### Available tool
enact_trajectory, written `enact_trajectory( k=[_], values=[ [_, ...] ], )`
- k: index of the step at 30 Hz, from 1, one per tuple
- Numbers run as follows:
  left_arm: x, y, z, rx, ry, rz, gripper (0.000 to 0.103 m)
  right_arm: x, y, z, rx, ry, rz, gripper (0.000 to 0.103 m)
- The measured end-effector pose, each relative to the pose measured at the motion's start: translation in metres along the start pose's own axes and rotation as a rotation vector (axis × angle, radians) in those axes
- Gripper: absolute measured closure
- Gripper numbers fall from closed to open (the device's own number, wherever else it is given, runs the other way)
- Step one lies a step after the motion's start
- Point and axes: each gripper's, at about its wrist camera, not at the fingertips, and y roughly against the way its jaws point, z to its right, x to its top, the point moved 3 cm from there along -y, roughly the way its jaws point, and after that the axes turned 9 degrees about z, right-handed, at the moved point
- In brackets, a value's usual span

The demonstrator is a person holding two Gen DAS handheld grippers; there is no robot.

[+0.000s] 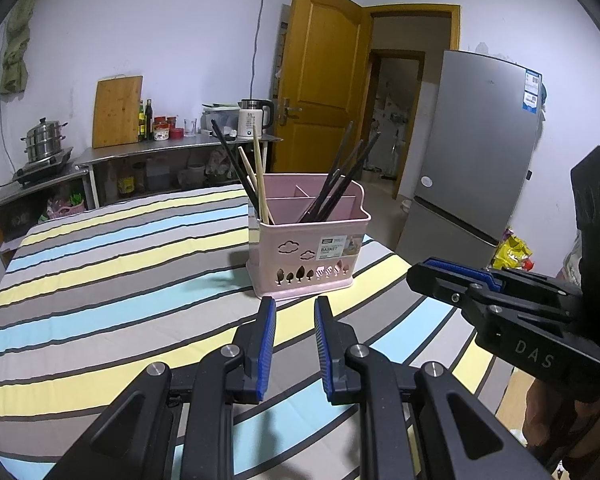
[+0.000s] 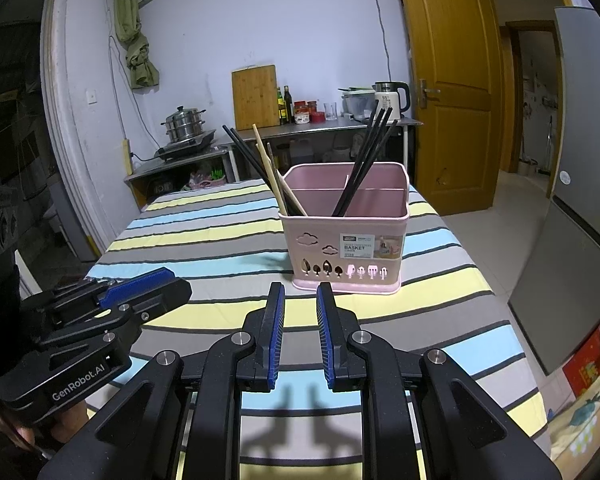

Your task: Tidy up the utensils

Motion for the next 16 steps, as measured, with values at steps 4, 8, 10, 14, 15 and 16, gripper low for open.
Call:
enact_trajectory(
  k=[4, 8, 10, 14, 15, 16],
  values=[
    [0.0000, 0.0006, 0.0013, -0.004, -0.011, 0.002, 0.084, -0.0012, -0.0003, 0.0002, -0.001, 0.000, -0.001, 0.086],
    [-0.0015, -0.0006, 0.0018, -0.008, -0.013, -0.003, 0.084, -0.0028, -0.0004, 0.0005, -0.001, -0.002, -0.003, 0.086],
    [-0.0023, -0.0010, 0.0009, -0.005, -0.010, -0.004, 0.084, -0.0042, -0.0011, 0.0011, -0.001, -0.003, -0.005, 0.086],
    [-0.0018, -0.0008, -0.0009, 0.006, -0.012, 0.003, 0.084, -0.0040, -0.0013, 0.0014, -0.001, -0.003, -0.005, 0.086],
    [-0.0016, -0.0008, -0.0014, 0.006, -0.009, 0.003, 0.084, -0.0039, -0.0012, 0.0014, -0.002, -0.002, -0.004, 0.086],
    [-0.0020, -0.0011, -0.0008, 0.008, -0.008, 0.004, 0.084, -0.0049, -0.0013, 0.0017, -0.002, -0.003, -0.004, 0.086]
  ],
)
